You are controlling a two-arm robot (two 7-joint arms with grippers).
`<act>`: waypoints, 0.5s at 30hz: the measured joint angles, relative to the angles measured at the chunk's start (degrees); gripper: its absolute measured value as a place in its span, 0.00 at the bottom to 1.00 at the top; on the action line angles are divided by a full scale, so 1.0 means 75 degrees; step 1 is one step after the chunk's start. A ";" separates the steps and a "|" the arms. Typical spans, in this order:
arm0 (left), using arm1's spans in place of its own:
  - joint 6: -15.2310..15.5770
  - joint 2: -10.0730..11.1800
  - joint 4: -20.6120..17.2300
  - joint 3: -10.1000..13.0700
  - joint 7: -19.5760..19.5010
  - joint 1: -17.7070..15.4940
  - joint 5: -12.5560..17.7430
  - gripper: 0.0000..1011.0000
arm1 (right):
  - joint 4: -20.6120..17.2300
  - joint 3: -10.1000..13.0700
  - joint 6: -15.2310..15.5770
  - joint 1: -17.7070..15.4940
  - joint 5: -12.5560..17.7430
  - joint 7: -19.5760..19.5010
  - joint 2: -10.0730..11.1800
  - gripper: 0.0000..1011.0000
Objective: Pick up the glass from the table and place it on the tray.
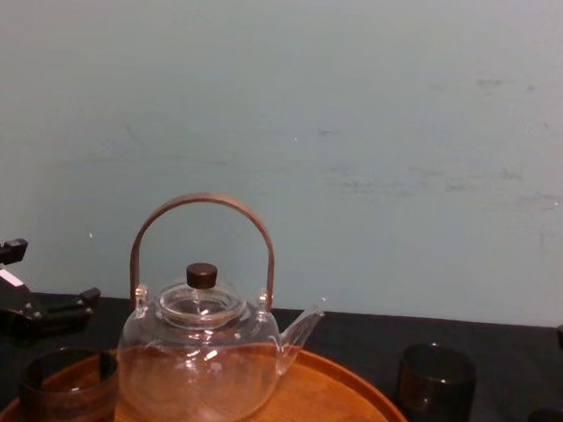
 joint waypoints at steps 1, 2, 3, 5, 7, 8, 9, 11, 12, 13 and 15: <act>0.0000 0.0000 0.0000 0.0000 0.0000 0.0000 0.0000 0.99 | -0.0001 0.0000 0.0000 0.0000 0.0000 0.0000 0.0000 0.99; 0.0000 -0.0001 0.0000 0.0000 0.0001 0.0000 0.0000 0.99 | 0.0000 0.0000 0.0000 0.0000 0.0000 0.0000 0.0000 0.99; 0.0000 0.0000 0.0000 0.0000 0.0000 0.0000 0.0000 0.99 | 0.0000 0.0000 0.0000 0.0000 0.0000 0.0000 0.0000 0.99; 0.0000 -0.0001 0.0000 0.0000 0.0000 -0.0001 0.0000 0.99 | 0.0000 0.0000 0.0000 0.0000 0.0000 0.0000 0.0000 0.99; 0.0000 0.0000 0.0000 0.0000 0.0000 0.0000 0.0000 0.99 | 0.0000 0.0000 0.0000 0.0001 0.0000 0.0000 0.0000 0.99; 0.0000 0.0000 0.0000 0.0000 0.0000 0.0000 0.0000 0.99 | 0.0000 0.0000 0.0000 0.0001 0.0000 0.0000 0.0000 0.99; 0.0000 -0.0001 0.0000 0.0000 0.0000 0.0000 0.0000 0.99 | 0.0000 0.0000 0.0000 0.0000 0.0000 0.0000 0.0000 0.99; 0.0000 0.0000 0.0000 0.0000 0.0000 0.0000 0.0000 0.99 | 0.0000 0.0000 0.0000 0.0000 0.0000 0.0000 0.0000 0.99; 0.0000 0.0000 0.0000 0.0000 0.0000 -0.0001 0.0000 0.99 | 0.0000 0.0000 0.0000 0.0000 0.0000 0.0000 0.0000 0.99; 0.0000 0.0000 0.0000 0.0000 0.0000 0.0000 0.0000 0.99 | 0.0000 0.0000 0.0000 0.0000 0.0000 0.0000 0.0000 0.99; 0.0000 0.0000 0.0000 0.0000 0.0000 0.0000 0.0000 0.99 | -0.0001 0.0000 0.0000 0.0000 0.0000 0.0000 0.0000 0.99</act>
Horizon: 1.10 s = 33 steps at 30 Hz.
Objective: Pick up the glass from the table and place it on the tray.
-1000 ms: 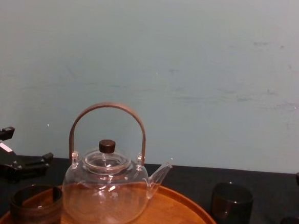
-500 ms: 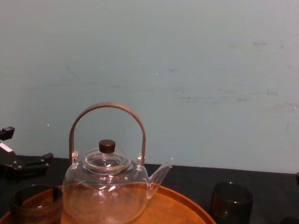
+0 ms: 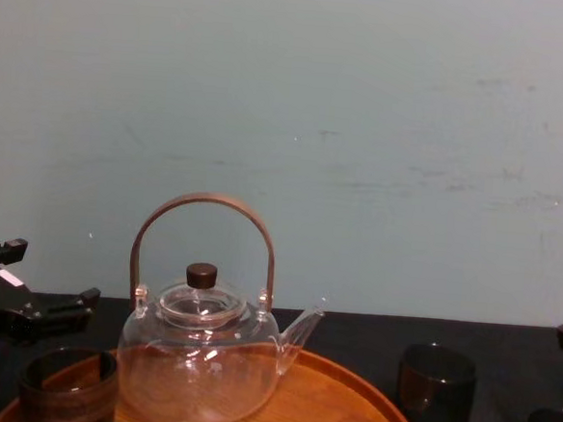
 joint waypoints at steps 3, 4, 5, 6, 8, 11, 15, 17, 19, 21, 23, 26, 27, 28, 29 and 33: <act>0.0000 0.0000 0.0000 0.0000 0.0000 0.0000 0.0000 0.99 | 0.0000 0.0000 0.0000 0.0000 0.0000 0.0000 0.0000 0.99; 0.0000 0.0000 0.0001 0.0000 0.0000 0.0000 0.0000 0.99 | 0.0000 0.0000 0.0000 0.0000 0.0000 0.0000 0.0000 0.99; 0.0000 0.0000 0.0000 0.0000 0.0000 0.0000 0.0000 0.99 | 0.0000 0.0000 0.0000 0.0000 0.0000 0.0000 0.0000 0.99; 0.0000 0.0000 0.0000 0.0000 0.0000 0.0000 0.0000 0.99 | 0.0000 0.0000 0.0000 0.0000 0.0000 0.0000 -0.0001 0.99; 0.0000 0.0000 0.0000 0.0000 0.0000 0.0000 0.0000 0.99 | 0.0000 0.0000 0.0000 0.0000 0.0000 0.0000 0.0000 0.99; 0.0000 0.0000 0.0000 0.0000 0.0000 0.0000 0.0000 0.99 | 0.0000 0.0000 0.0000 0.0000 0.0000 0.0000 0.0000 0.99; 0.0000 0.0000 0.0000 0.0000 0.0000 0.0000 0.0000 0.99 | 0.0000 0.0000 0.0000 0.0000 0.0000 0.0000 0.0000 0.99; 0.0000 0.0000 0.0000 0.0000 0.0000 0.0000 0.0000 0.99 | 0.0000 0.0000 0.0000 0.0000 0.0000 0.0000 0.0000 0.99; 0.0000 0.0000 0.0000 0.0000 0.0000 0.0000 0.0000 0.99 | 0.0000 0.0000 0.0000 0.0000 0.0000 0.0000 0.0000 0.99; 0.0000 0.0000 0.0000 0.0000 0.0000 0.0000 0.0000 0.99 | 0.0000 0.0000 0.0000 0.0000 0.0000 0.0000 0.0000 0.99; 0.0000 0.0000 0.0000 0.0000 0.0000 0.0000 0.0000 0.99 | 0.0000 0.0000 0.0000 0.0000 0.0000 0.0000 0.0000 0.99; 0.0000 0.0000 0.0000 0.0000 0.0000 0.0000 0.0000 0.99 | 0.0000 0.0000 0.0000 0.0000 0.0000 0.0000 0.0000 0.99; 0.0000 0.0000 0.0000 0.0001 0.0000 -0.0001 0.0000 0.99 | 0.0000 0.0000 0.0000 0.0001 0.0000 0.0000 0.0000 0.99; 0.0000 0.0000 0.0000 0.0000 0.0000 0.0001 0.0000 0.99 | 0.0000 0.0000 0.0000 0.0000 0.0000 0.0000 0.0000 0.99; 0.0000 0.0000 0.0000 0.0000 0.0000 0.0000 0.0000 0.99 | 0.0007 0.0038 -0.0017 -0.0018 0.0023 0.0047 -0.0011 0.99; 0.0000 0.0000 0.0000 0.0000 0.0000 0.0000 0.0000 0.99 | -0.0028 0.0159 -0.0114 -0.0118 0.0149 0.0282 -0.0003 0.99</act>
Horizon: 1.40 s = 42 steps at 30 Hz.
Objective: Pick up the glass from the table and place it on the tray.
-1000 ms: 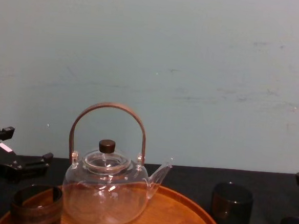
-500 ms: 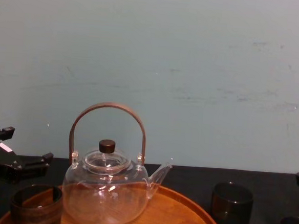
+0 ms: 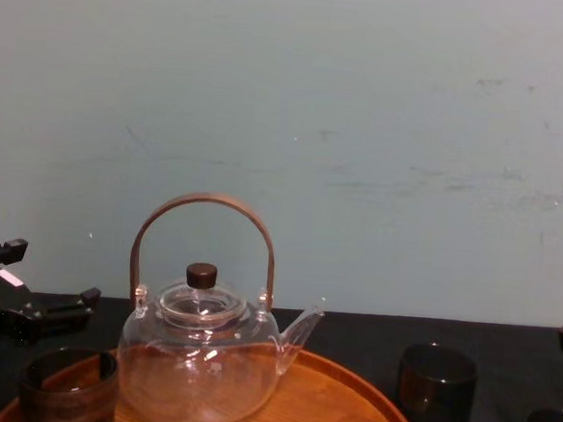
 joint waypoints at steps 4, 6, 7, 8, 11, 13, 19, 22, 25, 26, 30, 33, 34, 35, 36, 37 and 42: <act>0.0000 0.0000 0.0000 0.0000 0.0000 0.0000 0.0000 0.99 | -0.0202 0.0048 -0.0033 -0.0140 -0.0028 0.0126 0.0070 0.99; -0.0001 0.0000 0.0000 0.0000 0.0000 0.0000 0.0000 0.99 | -0.0399 0.0054 -0.0015 -0.0242 -0.0125 0.0167 0.0140 0.99; 0.0000 0.0000 -0.0001 0.0000 0.0000 0.0000 0.0000 0.99 | -0.0399 0.0054 -0.0015 -0.0242 -0.0125 0.0167 0.0140 0.99; 0.0000 0.0000 0.0000 0.0000 0.0000 0.0000 0.0000 0.99 | -0.0528 0.0060 0.0018 -0.0310 -0.0187 0.0186 0.0181 0.99; 0.0000 0.0000 0.0000 0.0000 0.0000 0.0000 0.0000 0.99 | -0.0763 0.0098 0.0068 -0.0458 -0.0255 0.0212 0.0240 0.99; 0.0000 0.0000 0.0000 0.0000 0.0000 0.0000 0.0000 0.99 | -0.0873 0.0123 0.0093 -0.0535 -0.0284 0.0219 0.0263 0.99; 0.0000 0.0000 0.0000 0.0000 0.0000 0.0000 0.0000 0.99 | -0.1254 0.0251 0.0187 -0.0847 -0.0355 0.0215 0.0323 0.99; 0.0000 0.0000 0.0000 0.0000 0.0000 0.0000 0.0000 0.99 | -0.1453 0.0312 0.0225 -0.1035 -0.0365 0.0213 0.0342 0.99; 0.0000 0.0000 0.0000 0.0000 0.0000 0.0000 0.0000 0.99 | -0.1624 0.0362 0.0234 -0.1228 -0.0376 0.0208 0.0351 0.99; 0.0000 0.0000 0.0000 0.0000 0.0000 0.0000 0.0000 0.99 | -0.1705 0.0393 0.0242 -0.1333 -0.0383 0.0199 0.0352 0.99; 0.0000 0.0000 0.0000 0.0000 0.0001 0.0000 0.0000 0.99 | -0.1811 0.0447 0.0263 -0.1503 -0.0387 0.0189 0.0338 0.99; -0.0001 0.0000 0.0000 0.0000 0.0001 0.0000 0.0000 0.99 | -0.1877 0.0491 0.0281 -0.1679 -0.0387 0.0215 0.0303 0.99; 0.0000 0.0000 0.0000 0.0000 0.0000 0.0000 0.0000 0.99 | -0.1885 0.0498 0.0282 -0.1708 -0.0386 0.0228 0.0294 0.99; 0.0000 0.0000 0.0000 0.0000 0.0000 0.0000 0.0000 0.99 | -0.1894 0.0504 0.0282 -0.1742 -0.0387 0.0238 0.0285 0.99; 0.0000 0.0000 0.0000 0.0000 0.0000 0.0000 0.0000 0.99 | -0.1909 0.0522 0.0282 -0.1805 -0.0387 0.0258 0.0263 0.99; 0.0000 0.0000 0.0000 0.0000 0.0000 0.0000 0.0000 0.99 | -0.1917 0.0532 0.0281 -0.1833 -0.0387 0.0271 0.0253 0.99; 0.0000 0.0000 0.0000 0.0000 0.0000 0.0000 0.0000 0.99 | -0.1917 0.0639 0.0259 -0.2007 -0.0311 0.0369 0.0143 0.99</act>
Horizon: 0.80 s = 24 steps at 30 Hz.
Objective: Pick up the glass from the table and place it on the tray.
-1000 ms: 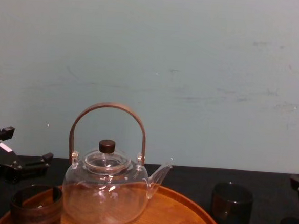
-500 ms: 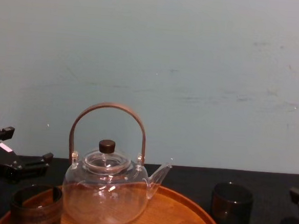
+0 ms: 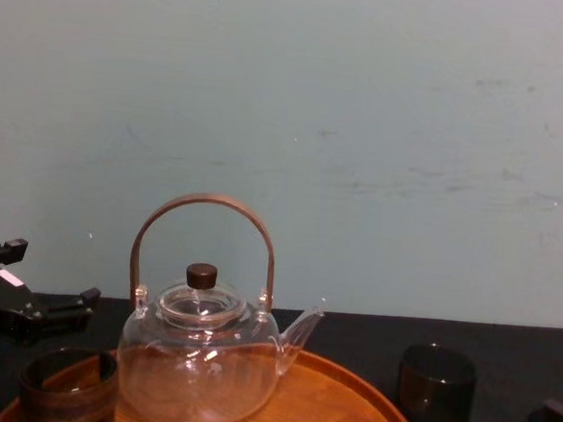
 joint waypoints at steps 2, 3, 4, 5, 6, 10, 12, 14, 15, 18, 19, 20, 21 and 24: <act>0.0000 0.0000 0.0000 0.0000 0.0000 0.0000 0.0000 0.99 | 0.0023 0.0032 -0.0011 -0.0036 0.0061 0.0051 -0.0033 0.99; 0.0000 0.0000 0.0000 0.0000 0.0000 0.0000 0.0000 0.99 | 0.0037 0.0046 -0.0014 -0.0052 0.0093 0.0081 -0.0048 0.99; 0.0000 0.0000 0.0000 0.0000 0.0000 0.0000 0.0000 0.99 | 0.0066 0.0079 -0.0023 -0.0084 0.0145 0.0137 -0.0078 0.99; 0.0000 0.0000 0.0000 0.0000 0.0000 0.0000 0.0000 0.99 | 0.0084 0.0094 -0.0027 -0.0098 0.0171 0.0166 -0.0092 0.99; 0.0000 0.0000 0.0000 0.0000 0.0000 0.0000 0.0000 0.99 | 0.0101 0.0109 -0.0031 -0.0113 0.0195 0.0192 -0.0104 0.99; 0.0000 0.0000 0.0000 0.0000 0.0000 0.0000 0.0000 0.99 | 0.0190 0.0181 -0.0031 -0.0176 0.0265 0.0306 -0.0192 0.99; 0.0000 0.0000 0.0000 0.0000 0.0000 0.0000 0.0000 0.99 | 0.0215 0.0201 -0.0029 -0.0193 0.0269 0.0337 -0.0222 0.99; 0.0000 0.0000 0.0000 0.0000 0.0000 0.0000 0.0000 0.99 | 0.0240 0.0223 -0.0028 -0.0210 0.0270 0.0364 -0.0253 0.99; 0.0000 0.0000 0.0000 0.0000 0.0000 0.0000 0.0000 0.99 | 0.0268 0.0247 -0.0028 -0.0224 0.0271 0.0395 -0.0285 0.99; 0.0000 0.0000 0.0000 0.0000 0.0000 0.0000 0.0000 0.99 | 0.0314 0.0293 -0.0024 -0.0257 0.0271 0.0447 -0.0337 0.99; 0.0000 0.0000 0.0000 0.0000 0.0000 0.0000 0.0000 0.99 | 0.0326 0.0304 -0.0023 -0.0264 0.0271 0.0460 -0.0350 0.99; 0.0000 0.0000 0.0000 0.0000 0.0000 0.0000 0.0000 0.99 | 0.0349 0.0323 -0.0021 -0.0275 0.0269 0.0486 -0.0376 0.99; 0.0000 0.0000 0.0000 0.0000 0.0000 0.0000 0.0000 0.99 | 0.0362 0.0333 -0.0020 -0.0283 0.0267 0.0501 -0.0389 0.99; 0.0000 0.0000 0.0000 0.0000 0.0000 0.0000 0.0000 0.99 | 0.0412 0.0375 -0.0006 -0.0307 0.0259 0.0554 -0.0439 0.99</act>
